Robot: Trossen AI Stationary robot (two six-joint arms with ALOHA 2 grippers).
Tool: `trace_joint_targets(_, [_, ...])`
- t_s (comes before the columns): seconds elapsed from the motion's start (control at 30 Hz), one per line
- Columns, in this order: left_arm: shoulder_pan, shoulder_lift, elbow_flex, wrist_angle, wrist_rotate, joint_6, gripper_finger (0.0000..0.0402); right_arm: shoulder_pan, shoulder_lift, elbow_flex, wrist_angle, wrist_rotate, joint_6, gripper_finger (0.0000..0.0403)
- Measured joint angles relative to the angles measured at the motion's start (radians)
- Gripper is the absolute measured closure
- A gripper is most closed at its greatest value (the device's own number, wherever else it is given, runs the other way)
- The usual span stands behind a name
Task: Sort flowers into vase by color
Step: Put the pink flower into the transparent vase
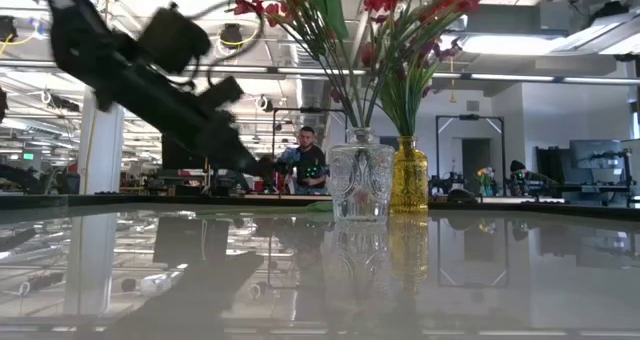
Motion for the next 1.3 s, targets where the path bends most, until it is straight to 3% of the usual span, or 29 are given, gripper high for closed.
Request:
trace_joint_targets(0.2, [0.116, 0.228, 0.152, 0.046, 0.115, -0.012, 0.0203, 0.04, 0.018, 0.0, -0.011, 0.001, 0.033, 0.0139])
trace_joint_targets(0.33, [0.147, 0.347, 0.274, -0.072, 0.104, -0.04, 0.0203, 0.045, 0.017, 0.0, -0.017, 0.002, 0.052, 0.0139])
trace_joint_targets(0.5, [0.156, 0.411, 0.383, -0.237, 0.092, -0.065, 0.0208, 0.054, 0.018, 0.0, -0.045, 0.002, 0.053, 0.0139])
trace_joint_targets(0.6, [0.156, 0.419, 0.402, -0.299, 0.093, -0.065, 0.0243, 0.056, 0.018, 0.0, -0.06, 0.002, 0.054, 0.0139])
trace_joint_targets(0.77, [0.156, 0.41, 0.399, -0.359, 0.099, -0.051, 0.037, 0.06, 0.018, 0.0, -0.081, 0.002, 0.054, 0.0139])
trace_joint_targets(0.83, [0.157, 0.408, 0.398, -0.378, 0.111, -0.05, 0.0389, 0.065, 0.018, 0.0, -0.084, 0.002, 0.054, 0.0139])
trace_joint_targets(0.93, [0.158, 0.372, 0.397, -0.446, 0.137, -0.047, 0.0396, 0.075, 0.018, 0.0, -0.084, 0.002, 0.054, 0.0139])
trace_joint_targets(1.07, [0.151, 0.259, 0.385, -0.613, 0.096, -0.04, 0.04, 0.089, 0.018, 0.0, -0.092, 0.002, 0.06, 0.0139])
trace_joint_targets(1.3, [0.143, -0.081, 0.38, -0.944, -0.044, -0.037, 0.0401, 0.095, 0.018, -0.001, -0.108, 0.002, 0.071, 0.0139])
